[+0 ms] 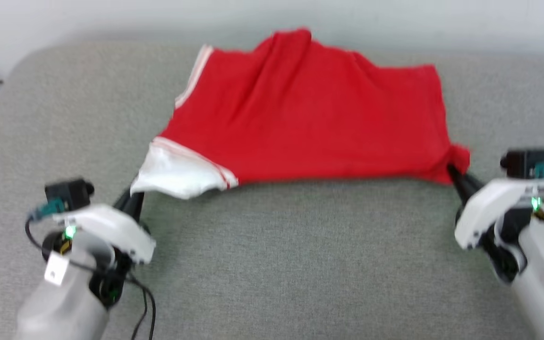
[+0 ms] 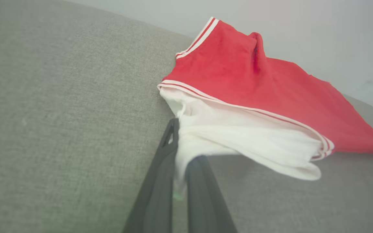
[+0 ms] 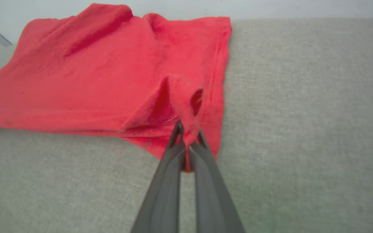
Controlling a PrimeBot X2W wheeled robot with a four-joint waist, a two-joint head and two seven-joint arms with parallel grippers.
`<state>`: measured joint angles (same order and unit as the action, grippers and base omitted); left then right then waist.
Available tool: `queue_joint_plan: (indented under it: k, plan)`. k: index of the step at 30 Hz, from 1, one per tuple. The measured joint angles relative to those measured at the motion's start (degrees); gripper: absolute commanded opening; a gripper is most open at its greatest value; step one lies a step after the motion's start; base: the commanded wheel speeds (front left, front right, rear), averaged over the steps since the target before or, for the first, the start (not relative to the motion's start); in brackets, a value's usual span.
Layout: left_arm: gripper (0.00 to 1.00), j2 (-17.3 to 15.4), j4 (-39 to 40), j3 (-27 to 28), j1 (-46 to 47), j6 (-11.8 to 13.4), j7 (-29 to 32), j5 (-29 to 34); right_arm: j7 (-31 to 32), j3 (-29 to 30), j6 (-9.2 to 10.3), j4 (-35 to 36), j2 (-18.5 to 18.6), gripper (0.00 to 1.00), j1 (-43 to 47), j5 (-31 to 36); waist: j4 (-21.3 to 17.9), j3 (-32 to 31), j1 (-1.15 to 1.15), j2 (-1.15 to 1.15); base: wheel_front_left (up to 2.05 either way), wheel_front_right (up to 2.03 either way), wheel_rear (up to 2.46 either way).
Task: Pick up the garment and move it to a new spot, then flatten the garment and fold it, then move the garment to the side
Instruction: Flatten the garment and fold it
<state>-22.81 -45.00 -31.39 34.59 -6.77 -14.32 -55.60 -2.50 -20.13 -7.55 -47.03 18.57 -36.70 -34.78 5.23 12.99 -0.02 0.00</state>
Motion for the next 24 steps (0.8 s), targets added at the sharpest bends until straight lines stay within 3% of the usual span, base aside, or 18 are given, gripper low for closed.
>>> queue_joint_plan:
  k: [6, 15, 24]
  plan:
    - [0.00, -2.4, 9.3, 0.2, -13.0, 4.6, 0.0, -0.9, 1.3, 1.9, -0.01, 6.3, 1.8, 0.00, 12.5, -1.4, 0.2, -6.8, 0.00, 0.00, 0.00, 0.00, 0.00]
    - [0.00, -7.6, 30.0, 2.0, -33.7, 16.7, 3.6, -5.3, 6.5, 8.7, -0.04, 19.9, 1.9, 0.00, 31.2, 2.1, 0.2, -14.4, -0.01, 0.00, 0.00, 0.00, 0.00]
    - [0.00, -12.6, 48.3, 4.3, -47.9, 27.6, 6.6, -8.3, 14.5, 19.5, -0.03, 37.0, -3.6, 0.00, 48.7, 8.1, 0.9, -16.8, 0.00, 0.00, 0.00, 0.00, 0.00]
